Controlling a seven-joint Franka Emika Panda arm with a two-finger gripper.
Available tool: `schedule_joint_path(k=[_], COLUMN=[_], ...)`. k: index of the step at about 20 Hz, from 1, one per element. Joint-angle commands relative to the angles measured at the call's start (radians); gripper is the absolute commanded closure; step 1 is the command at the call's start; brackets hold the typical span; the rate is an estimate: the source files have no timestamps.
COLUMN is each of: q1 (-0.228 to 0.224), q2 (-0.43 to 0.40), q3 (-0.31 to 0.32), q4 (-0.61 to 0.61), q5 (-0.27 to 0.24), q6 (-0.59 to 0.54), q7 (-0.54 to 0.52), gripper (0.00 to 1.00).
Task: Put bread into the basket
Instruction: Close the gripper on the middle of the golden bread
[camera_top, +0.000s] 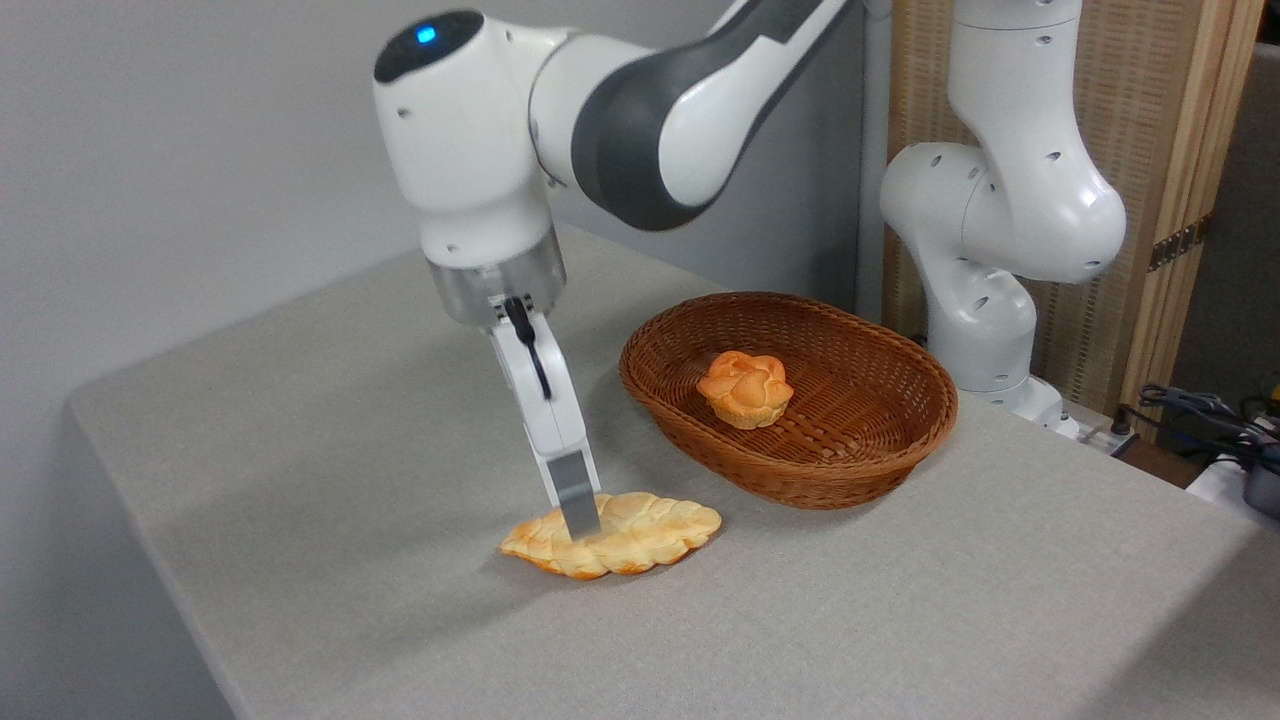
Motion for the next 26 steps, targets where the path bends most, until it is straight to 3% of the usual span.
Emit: schedule_joint_path(k=[1,16,17,20,21,26], q1=[0.002,0.004,0.004,0.004,0.004,0.004], q2=[-0.003,0.046,0.046,0.048,0.048,0.046], q3=[0.008,0.060,0.060,0.060,0.060,0.060], q4=[-0.054,-0.064,-0.064,-0.064,-0.064,-0.063], q5=[-0.016,-0.002,-0.002,-0.002,-0.002,-0.002], q6=[0.022,0.057,0.057,0.057,0.057,0.056], q7=[0.130,0.331,0.331,0.340,0.345,0.347], gripper=[0.00,0.00,0.04,0.50,0.58,0.57])
